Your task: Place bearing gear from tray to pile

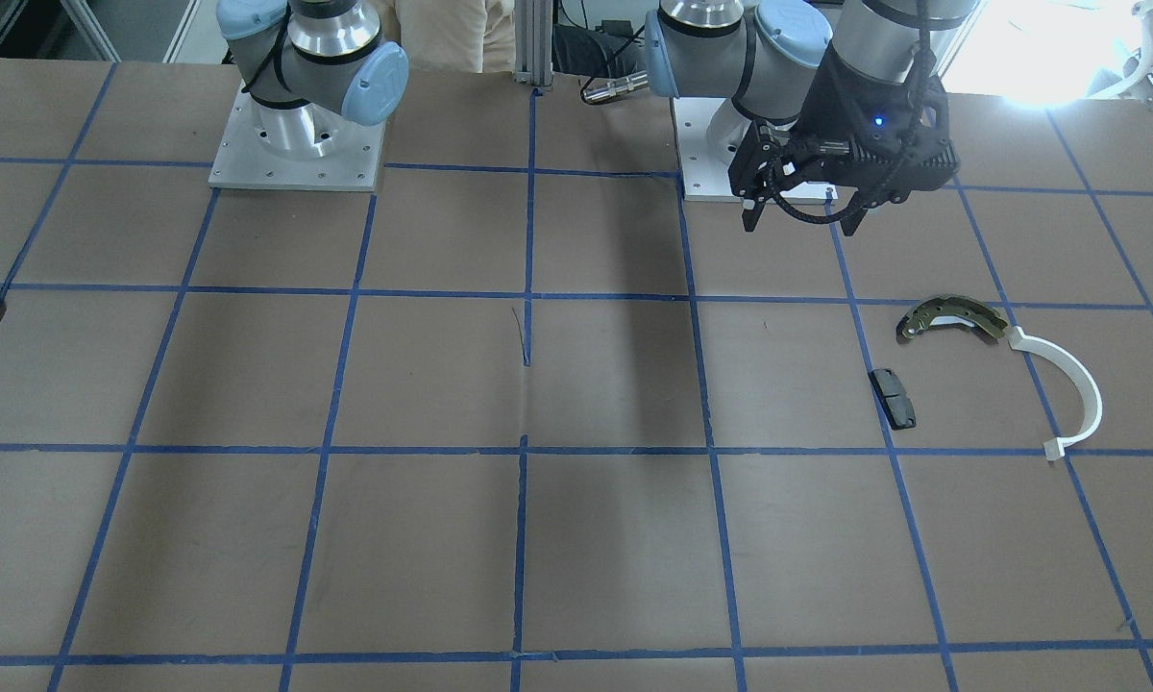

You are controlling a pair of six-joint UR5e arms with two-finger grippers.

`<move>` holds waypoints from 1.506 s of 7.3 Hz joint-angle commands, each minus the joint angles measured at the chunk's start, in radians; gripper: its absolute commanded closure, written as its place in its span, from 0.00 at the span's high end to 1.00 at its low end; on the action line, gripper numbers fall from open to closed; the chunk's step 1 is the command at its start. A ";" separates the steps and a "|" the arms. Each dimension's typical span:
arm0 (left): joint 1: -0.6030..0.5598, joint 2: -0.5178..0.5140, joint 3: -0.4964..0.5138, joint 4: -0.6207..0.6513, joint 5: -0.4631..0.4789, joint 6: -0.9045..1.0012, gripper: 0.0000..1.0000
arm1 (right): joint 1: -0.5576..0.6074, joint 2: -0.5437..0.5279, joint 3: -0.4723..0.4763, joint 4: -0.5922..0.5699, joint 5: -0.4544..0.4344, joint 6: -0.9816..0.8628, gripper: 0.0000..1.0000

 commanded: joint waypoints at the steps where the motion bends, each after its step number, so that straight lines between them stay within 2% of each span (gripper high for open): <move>1: 0.000 0.000 0.000 0.000 -0.001 0.000 1.00 | -0.241 0.127 0.000 -0.107 0.014 -0.517 1.00; 3: 0.000 -0.001 0.001 0.002 -0.001 -0.002 1.00 | -0.387 0.308 0.012 -0.242 0.022 -0.824 1.00; 5: -0.002 -0.001 0.000 0.000 -0.001 -0.002 1.00 | -0.460 0.425 0.057 -0.412 0.029 -1.046 0.96; 9: -0.003 0.002 -0.008 0.002 -0.001 -0.002 1.00 | -0.469 0.423 0.239 -0.664 0.146 -1.044 0.82; 11: -0.003 0.009 -0.016 0.002 -0.001 -0.002 1.00 | -0.462 0.430 0.242 -0.678 0.179 -1.045 0.75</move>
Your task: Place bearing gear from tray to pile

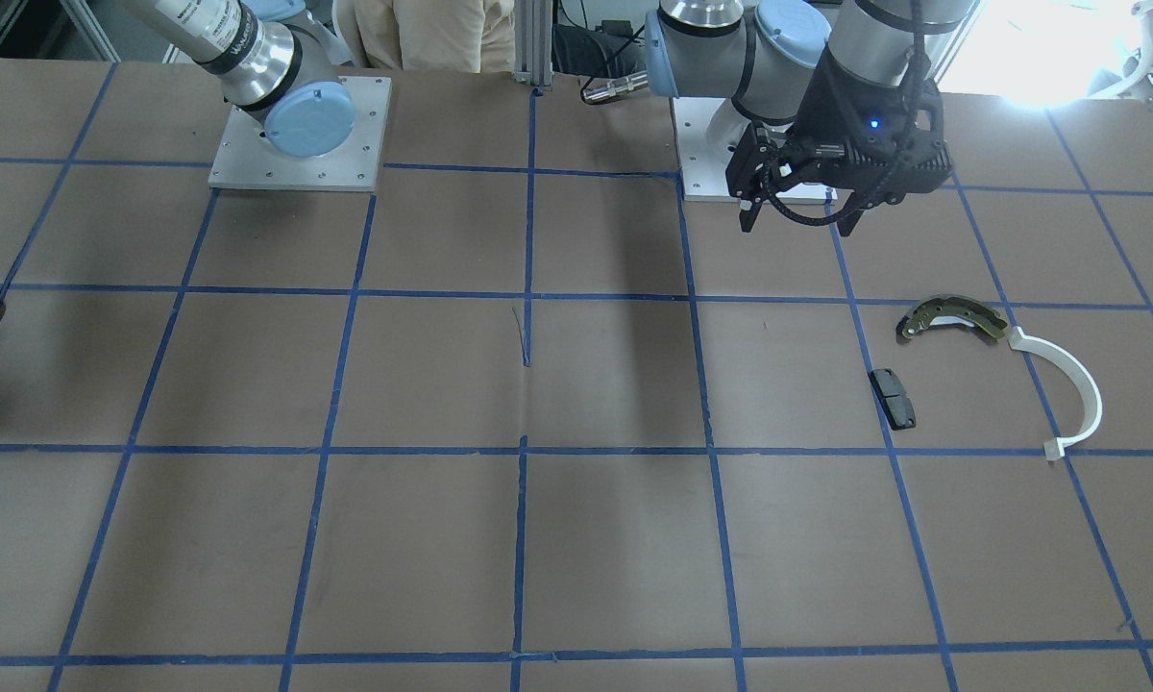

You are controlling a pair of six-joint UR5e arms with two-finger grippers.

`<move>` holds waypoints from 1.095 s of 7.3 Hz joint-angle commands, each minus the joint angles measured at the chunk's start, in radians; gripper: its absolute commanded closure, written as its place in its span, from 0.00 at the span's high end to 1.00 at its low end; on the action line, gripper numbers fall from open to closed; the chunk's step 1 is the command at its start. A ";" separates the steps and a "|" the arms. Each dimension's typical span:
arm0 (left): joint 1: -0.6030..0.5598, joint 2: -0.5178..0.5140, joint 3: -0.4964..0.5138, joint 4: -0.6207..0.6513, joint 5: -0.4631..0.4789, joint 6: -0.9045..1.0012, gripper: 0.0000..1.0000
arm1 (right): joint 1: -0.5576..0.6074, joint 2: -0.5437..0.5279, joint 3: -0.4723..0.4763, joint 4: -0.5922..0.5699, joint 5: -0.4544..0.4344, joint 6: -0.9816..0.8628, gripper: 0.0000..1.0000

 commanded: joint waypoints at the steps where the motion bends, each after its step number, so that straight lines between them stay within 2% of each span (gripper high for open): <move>1: 0.000 0.005 -0.004 0.000 0.000 0.000 1.00 | 0.004 0.005 0.009 -0.020 0.036 -0.007 0.71; 5: 0.000 0.006 -0.005 0.000 0.000 0.000 1.00 | 0.004 0.035 0.009 -0.067 0.036 -0.035 0.58; 6: 0.000 0.005 -0.005 0.000 0.000 0.000 1.00 | 0.005 0.034 0.008 -0.067 0.033 -0.031 0.44; 8: -0.002 0.006 -0.010 0.000 -0.002 -0.014 1.00 | 0.007 0.035 0.009 -0.064 0.033 -0.032 0.36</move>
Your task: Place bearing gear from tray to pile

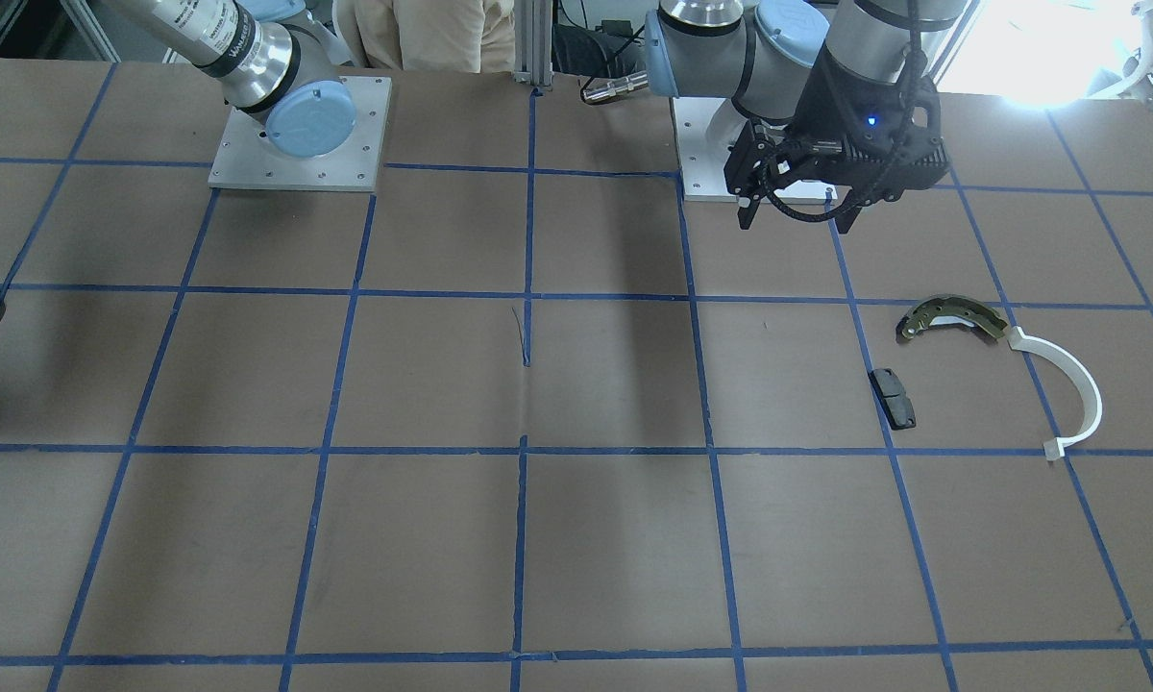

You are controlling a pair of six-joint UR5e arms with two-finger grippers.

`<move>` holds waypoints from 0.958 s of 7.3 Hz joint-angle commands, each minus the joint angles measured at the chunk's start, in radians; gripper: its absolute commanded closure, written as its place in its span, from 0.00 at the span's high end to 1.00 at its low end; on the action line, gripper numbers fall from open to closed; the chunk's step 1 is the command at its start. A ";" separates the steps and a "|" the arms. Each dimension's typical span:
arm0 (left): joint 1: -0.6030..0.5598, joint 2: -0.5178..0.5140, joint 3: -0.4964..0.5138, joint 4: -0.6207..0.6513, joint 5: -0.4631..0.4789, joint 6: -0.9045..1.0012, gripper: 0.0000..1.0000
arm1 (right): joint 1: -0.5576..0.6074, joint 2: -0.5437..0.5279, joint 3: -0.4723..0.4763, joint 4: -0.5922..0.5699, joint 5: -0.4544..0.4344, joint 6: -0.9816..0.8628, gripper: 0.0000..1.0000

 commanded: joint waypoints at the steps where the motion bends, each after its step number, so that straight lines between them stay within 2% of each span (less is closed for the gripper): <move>1: -0.001 0.006 -0.010 0.002 0.000 -0.010 1.00 | 0.001 -0.001 0.000 0.000 0.000 0.006 0.23; 2: -0.001 0.007 -0.010 0.002 0.000 -0.010 1.00 | 0.002 -0.010 -0.004 -0.002 -0.013 0.012 0.18; 5: -0.001 0.007 -0.010 0.002 0.000 -0.008 1.00 | 0.024 -0.125 -0.001 0.069 -0.017 0.075 0.16; 6: -0.001 0.007 -0.010 0.002 0.000 -0.007 1.00 | 0.054 -0.160 -0.001 0.116 -0.034 0.104 0.16; 7: -0.001 0.009 -0.010 0.002 0.000 -0.005 1.00 | 0.112 -0.236 0.003 0.243 -0.033 0.231 0.16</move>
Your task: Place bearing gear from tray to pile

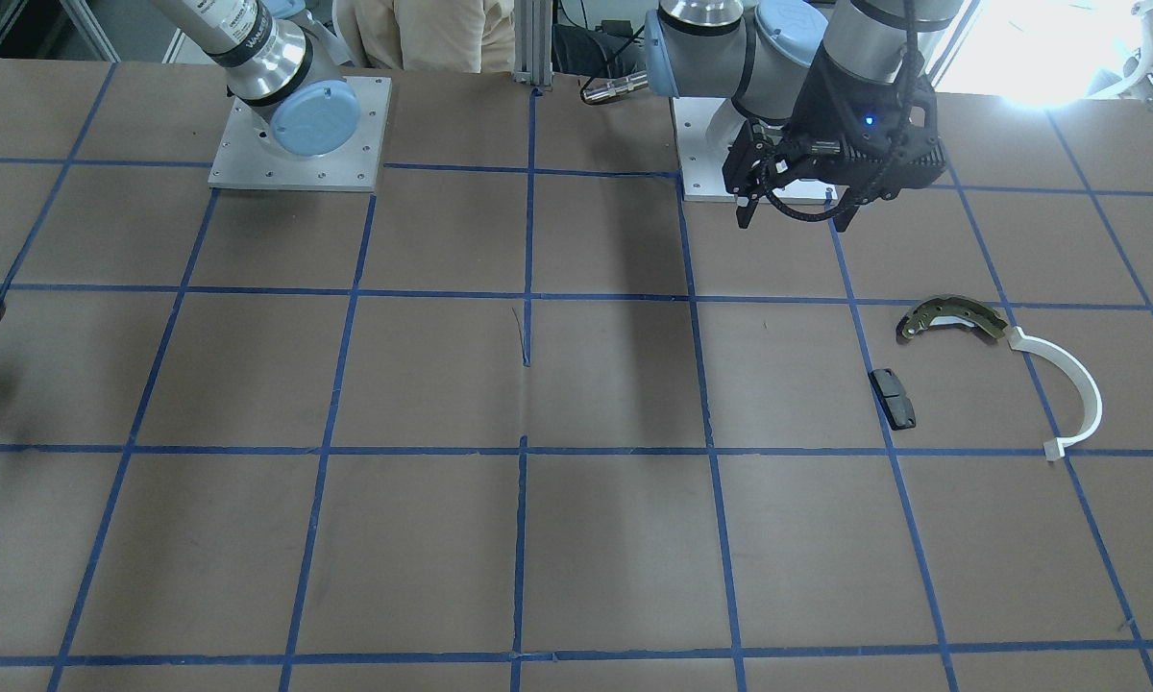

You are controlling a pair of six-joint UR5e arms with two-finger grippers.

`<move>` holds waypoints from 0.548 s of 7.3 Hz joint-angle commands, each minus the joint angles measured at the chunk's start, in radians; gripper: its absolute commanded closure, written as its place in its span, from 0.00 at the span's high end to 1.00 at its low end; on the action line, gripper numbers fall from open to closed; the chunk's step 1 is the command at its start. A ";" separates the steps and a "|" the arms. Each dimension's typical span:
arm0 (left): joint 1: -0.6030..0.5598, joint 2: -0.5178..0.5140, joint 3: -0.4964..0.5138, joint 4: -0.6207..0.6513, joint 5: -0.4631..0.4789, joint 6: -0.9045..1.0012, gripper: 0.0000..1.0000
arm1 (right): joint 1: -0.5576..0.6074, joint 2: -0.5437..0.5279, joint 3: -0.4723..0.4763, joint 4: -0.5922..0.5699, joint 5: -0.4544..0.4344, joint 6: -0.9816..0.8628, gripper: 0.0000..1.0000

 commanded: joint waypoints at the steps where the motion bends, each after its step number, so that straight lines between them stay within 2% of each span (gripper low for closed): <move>1: 0.000 0.000 0.000 0.000 0.000 0.003 1.00 | 0.159 -0.157 0.016 0.233 -0.006 0.299 0.16; 3: 0.000 0.001 0.000 0.000 0.005 0.013 1.00 | 0.389 -0.306 0.089 0.338 0.007 0.729 0.16; 4: 0.000 0.001 0.001 0.002 0.009 0.011 1.00 | 0.516 -0.360 0.120 0.342 0.010 0.956 0.16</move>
